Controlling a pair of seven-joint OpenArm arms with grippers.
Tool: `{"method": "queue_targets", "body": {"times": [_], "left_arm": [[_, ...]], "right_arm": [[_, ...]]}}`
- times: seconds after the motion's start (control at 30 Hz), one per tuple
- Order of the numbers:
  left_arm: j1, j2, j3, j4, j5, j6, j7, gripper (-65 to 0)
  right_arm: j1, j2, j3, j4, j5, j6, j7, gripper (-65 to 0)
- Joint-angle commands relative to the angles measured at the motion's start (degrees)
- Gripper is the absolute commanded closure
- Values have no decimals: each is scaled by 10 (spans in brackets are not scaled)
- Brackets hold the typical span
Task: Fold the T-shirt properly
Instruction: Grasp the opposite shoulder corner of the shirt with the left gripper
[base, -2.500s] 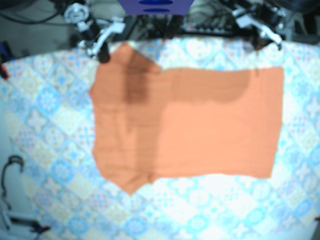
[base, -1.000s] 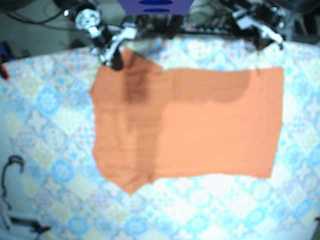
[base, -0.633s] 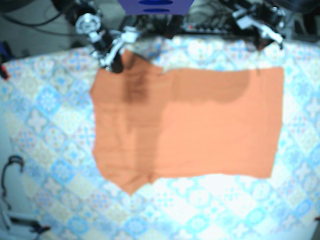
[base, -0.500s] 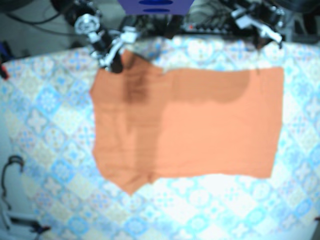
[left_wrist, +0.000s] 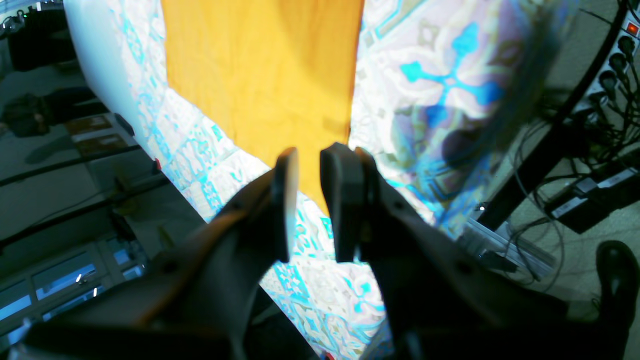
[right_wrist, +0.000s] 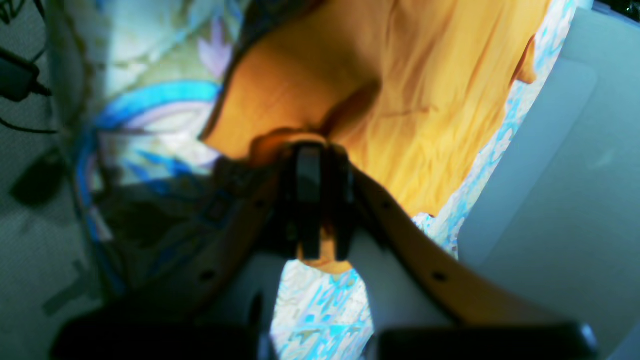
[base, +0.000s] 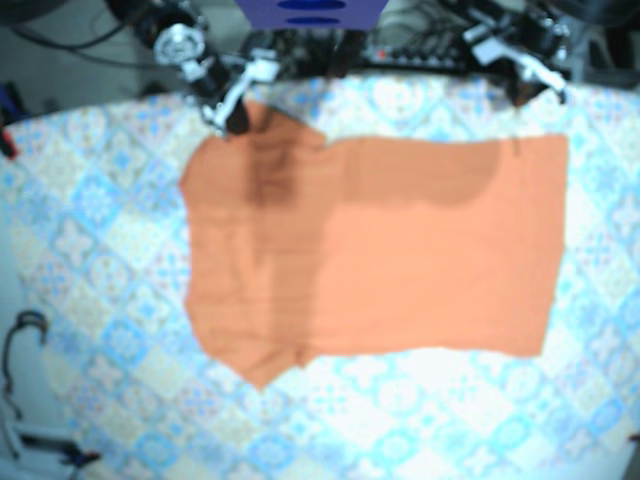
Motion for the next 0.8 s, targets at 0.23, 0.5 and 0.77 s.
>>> {"method": "queue_targets", "body": {"times": [0.23,0.5,0.77], "left_arm": [[6,-3,-3,5,-1,10,1,-124],[-26,-20,-2,-4,-67,8,59,-124],[-64,-31,-1,-76,-86,8,67,-125]], "right_arm": [[-1,15,2,16,3,-11,0,-26],[-1,15,5,36,4,-11,2,-26],[-1,15,5,43,4,-11,1,-26]]}}
